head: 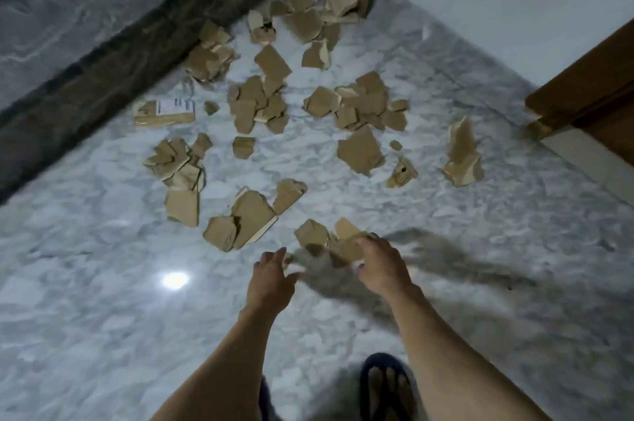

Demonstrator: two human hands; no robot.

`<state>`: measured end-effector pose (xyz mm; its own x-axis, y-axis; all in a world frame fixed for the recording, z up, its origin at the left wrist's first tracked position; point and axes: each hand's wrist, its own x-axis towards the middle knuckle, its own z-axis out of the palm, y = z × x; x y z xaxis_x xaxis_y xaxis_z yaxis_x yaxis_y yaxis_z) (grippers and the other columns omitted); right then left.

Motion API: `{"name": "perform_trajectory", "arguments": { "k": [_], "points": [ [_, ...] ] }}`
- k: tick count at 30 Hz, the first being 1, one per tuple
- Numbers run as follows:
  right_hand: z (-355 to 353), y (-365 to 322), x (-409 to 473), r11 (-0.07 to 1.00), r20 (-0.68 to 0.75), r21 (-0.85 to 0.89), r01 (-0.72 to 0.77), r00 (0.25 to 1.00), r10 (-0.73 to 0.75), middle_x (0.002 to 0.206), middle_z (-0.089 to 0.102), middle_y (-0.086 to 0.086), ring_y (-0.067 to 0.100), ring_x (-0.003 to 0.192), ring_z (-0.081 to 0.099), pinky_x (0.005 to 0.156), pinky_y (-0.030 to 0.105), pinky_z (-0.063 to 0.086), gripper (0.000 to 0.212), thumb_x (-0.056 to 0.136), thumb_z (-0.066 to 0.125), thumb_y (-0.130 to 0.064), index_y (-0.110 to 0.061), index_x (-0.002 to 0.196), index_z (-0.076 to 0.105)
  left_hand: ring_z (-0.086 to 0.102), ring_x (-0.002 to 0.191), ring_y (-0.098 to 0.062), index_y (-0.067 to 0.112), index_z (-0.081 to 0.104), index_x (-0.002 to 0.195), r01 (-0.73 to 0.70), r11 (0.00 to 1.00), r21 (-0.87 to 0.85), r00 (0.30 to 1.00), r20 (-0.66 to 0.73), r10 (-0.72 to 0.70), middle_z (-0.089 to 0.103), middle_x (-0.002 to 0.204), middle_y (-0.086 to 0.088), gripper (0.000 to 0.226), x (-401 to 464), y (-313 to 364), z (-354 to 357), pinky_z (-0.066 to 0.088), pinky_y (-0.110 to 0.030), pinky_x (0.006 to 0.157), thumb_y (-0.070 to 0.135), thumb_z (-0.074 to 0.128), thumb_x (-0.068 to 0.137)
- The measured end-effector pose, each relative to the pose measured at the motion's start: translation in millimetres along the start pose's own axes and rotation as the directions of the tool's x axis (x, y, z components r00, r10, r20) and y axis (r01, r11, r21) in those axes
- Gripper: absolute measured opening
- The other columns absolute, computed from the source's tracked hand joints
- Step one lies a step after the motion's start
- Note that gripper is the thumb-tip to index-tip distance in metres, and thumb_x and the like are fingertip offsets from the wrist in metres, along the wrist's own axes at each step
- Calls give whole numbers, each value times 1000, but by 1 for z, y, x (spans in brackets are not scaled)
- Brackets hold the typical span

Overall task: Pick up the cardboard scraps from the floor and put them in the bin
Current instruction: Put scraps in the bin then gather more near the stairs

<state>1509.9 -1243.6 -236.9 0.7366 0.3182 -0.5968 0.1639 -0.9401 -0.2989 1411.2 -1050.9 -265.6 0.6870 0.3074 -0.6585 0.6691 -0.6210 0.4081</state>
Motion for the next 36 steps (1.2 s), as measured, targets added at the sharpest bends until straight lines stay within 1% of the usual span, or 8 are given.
{"name": "perform_trajectory", "arguments": {
  "k": [4,9,15,18,22,26,31,36],
  "points": [
    [26,9,47,968,13,-191,161,987,-162,142,45,2,27,130,42,102,38,37,56,84,58,-3,-17,137,49,43,123,-29,22,46,141,-19,995,94,995,-95,28,45,139,-7,46,46,-16,25,48,-41,96,22,54,96],
    [50,15,76,919,10,-281,277,958,-286,138,45,0,25,129,40,101,37,32,54,82,64,-5,-22,132,52,40,114,-33,13,52,135,-94,993,77,979,-176,106,48,128,-16,37,69,-27,47,38,-41,98,20,52,99],
    [53,17,89,904,43,-298,306,951,-307,126,47,3,26,123,40,100,35,27,39,81,70,-15,-20,118,58,60,100,-35,7,67,105,-66,997,28,997,-48,68,65,103,-16,26,89,-34,30,47,-36,80,28,68,88],
    [49,18,91,951,53,-144,274,962,-269,109,52,2,26,113,48,91,35,36,11,84,67,-16,-19,93,62,60,106,-32,16,72,104,-169,982,80,985,-13,171,66,108,-10,31,95,-10,19,47,-36,85,36,71,80],
    [31,32,93,965,99,257,50,992,-78,80,57,-7,20,84,60,69,29,47,23,81,75,-13,-23,72,57,25,137,-31,33,71,111,-292,901,320,953,21,302,32,148,-1,31,102,34,24,32,-44,104,40,71,81],
    [22,42,100,904,59,425,-40,998,17,86,59,-3,18,81,58,65,27,46,19,79,74,-13,-21,90,61,29,134,-31,23,71,107,-322,845,426,943,63,327,22,154,-2,23,108,39,50,37,-47,104,37,62,90],
    [45,32,99,912,99,394,-112,992,79,121,59,8,27,109,60,85,33,51,82,79,75,-9,-28,147,32,54,104,-34,13,58,110,-245,911,333,952,-95,291,59,116,-10,24,104,24,53,37,-37,80,30,53,93],
    [74,31,96,986,-124,161,-38,991,58,118,64,11,31,107,61,84,39,54,68,75,81,-22,-21,132,44,65,93,-30,16,55,119,-133,989,-66,961,-251,112,74,95,-6,42,106,-2,19,49,-42,79,31,70,83]
  ]
}}
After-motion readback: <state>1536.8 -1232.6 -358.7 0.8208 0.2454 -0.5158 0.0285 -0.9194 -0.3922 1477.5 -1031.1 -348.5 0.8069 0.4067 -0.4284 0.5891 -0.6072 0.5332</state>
